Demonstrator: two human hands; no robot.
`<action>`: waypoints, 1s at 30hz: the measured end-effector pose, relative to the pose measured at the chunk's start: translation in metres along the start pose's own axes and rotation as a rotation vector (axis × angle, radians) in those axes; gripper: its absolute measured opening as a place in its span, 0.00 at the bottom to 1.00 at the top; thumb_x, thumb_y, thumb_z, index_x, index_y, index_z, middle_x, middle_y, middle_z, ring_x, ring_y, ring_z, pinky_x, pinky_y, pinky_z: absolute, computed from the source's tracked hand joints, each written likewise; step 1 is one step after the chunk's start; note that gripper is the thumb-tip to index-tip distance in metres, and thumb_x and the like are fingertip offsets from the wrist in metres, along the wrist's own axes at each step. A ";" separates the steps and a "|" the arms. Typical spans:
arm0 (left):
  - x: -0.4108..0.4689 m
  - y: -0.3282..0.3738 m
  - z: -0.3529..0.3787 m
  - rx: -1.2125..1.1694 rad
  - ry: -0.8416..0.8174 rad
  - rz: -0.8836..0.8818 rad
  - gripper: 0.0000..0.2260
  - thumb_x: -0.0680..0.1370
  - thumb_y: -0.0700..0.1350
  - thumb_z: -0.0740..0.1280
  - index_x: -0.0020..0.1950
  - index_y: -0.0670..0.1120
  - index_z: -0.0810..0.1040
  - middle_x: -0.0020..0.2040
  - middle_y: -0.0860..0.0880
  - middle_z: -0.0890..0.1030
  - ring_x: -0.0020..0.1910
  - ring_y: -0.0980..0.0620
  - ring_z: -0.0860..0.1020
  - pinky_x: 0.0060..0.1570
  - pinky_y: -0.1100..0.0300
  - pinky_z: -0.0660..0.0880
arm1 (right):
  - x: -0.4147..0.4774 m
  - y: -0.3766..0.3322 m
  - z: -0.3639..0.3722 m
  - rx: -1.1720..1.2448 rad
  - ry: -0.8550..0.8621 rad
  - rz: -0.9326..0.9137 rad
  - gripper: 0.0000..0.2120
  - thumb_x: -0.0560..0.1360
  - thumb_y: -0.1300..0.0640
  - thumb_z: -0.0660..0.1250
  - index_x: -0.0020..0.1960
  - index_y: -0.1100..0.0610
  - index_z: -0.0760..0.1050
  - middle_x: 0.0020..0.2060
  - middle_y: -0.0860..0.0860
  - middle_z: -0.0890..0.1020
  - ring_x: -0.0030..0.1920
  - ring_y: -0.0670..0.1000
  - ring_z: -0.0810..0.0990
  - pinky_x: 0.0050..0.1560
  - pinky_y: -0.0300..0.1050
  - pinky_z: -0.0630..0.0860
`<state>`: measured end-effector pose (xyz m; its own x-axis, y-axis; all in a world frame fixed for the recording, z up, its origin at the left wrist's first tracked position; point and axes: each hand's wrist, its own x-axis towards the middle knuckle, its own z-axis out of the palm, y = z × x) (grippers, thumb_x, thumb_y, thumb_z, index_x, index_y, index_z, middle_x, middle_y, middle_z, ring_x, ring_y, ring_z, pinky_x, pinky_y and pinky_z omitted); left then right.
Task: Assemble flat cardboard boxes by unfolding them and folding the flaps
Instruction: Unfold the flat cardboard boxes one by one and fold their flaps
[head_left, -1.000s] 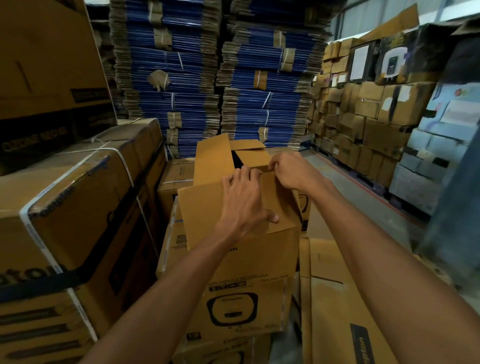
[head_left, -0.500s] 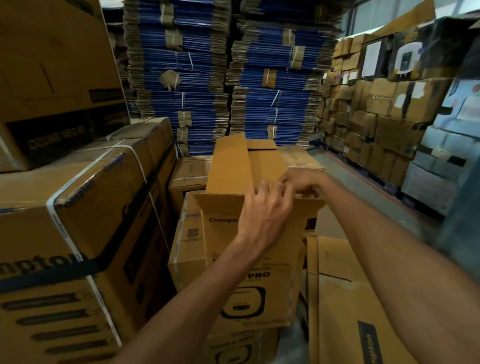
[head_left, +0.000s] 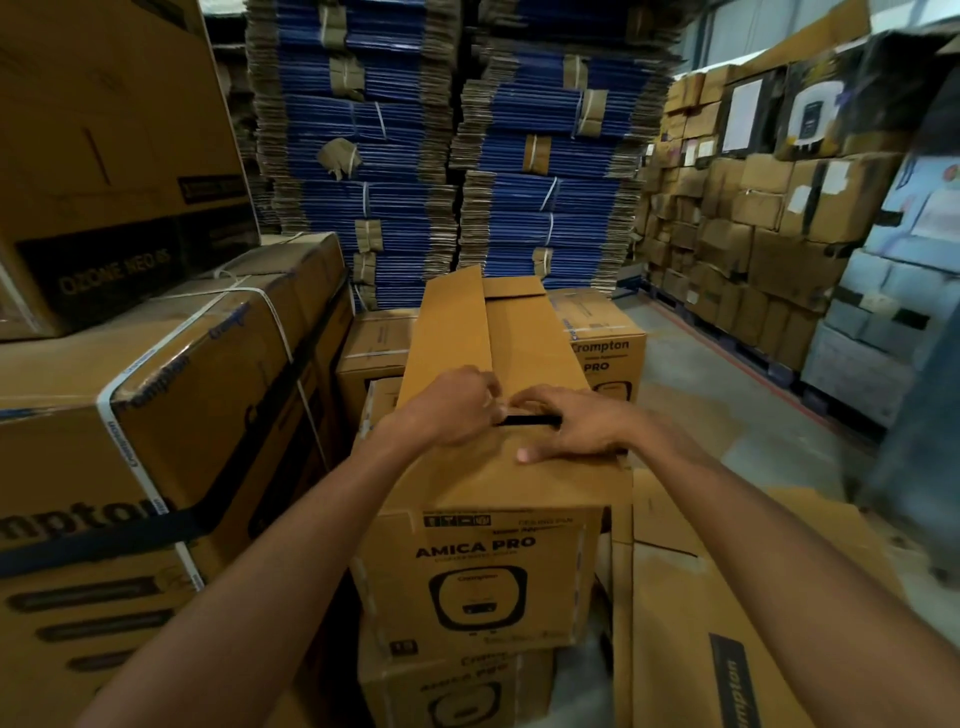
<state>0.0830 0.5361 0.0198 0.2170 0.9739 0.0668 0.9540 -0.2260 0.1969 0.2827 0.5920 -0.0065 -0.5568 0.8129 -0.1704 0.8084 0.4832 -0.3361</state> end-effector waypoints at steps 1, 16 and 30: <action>0.005 -0.010 0.007 0.099 -0.072 0.038 0.19 0.84 0.55 0.63 0.72 0.49 0.73 0.72 0.46 0.71 0.65 0.44 0.72 0.65 0.50 0.69 | 0.001 0.001 0.008 -0.073 0.022 -0.011 0.48 0.65 0.24 0.69 0.79 0.37 0.55 0.80 0.44 0.60 0.78 0.53 0.60 0.74 0.58 0.60; -0.018 -0.059 -0.029 -0.238 0.663 -0.134 0.10 0.82 0.42 0.64 0.64 0.46 0.72 0.64 0.46 0.75 0.59 0.48 0.75 0.61 0.47 0.75 | 0.001 0.035 0.026 -0.132 0.177 0.001 0.46 0.67 0.30 0.73 0.78 0.32 0.52 0.82 0.43 0.48 0.82 0.51 0.44 0.75 0.71 0.41; -0.018 -0.006 -0.025 -0.538 0.490 -0.316 0.26 0.82 0.53 0.62 0.78 0.51 0.59 0.46 0.49 0.79 0.39 0.49 0.81 0.40 0.52 0.81 | 0.002 -0.020 -0.021 -0.042 0.378 -0.024 0.16 0.81 0.57 0.63 0.68 0.50 0.76 0.61 0.52 0.81 0.61 0.54 0.78 0.60 0.51 0.70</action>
<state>0.0686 0.5189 0.0415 -0.2823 0.9019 0.3269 0.6969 -0.0414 0.7160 0.2697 0.5907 0.0190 -0.4721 0.8601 0.1931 0.8076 0.5098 -0.2965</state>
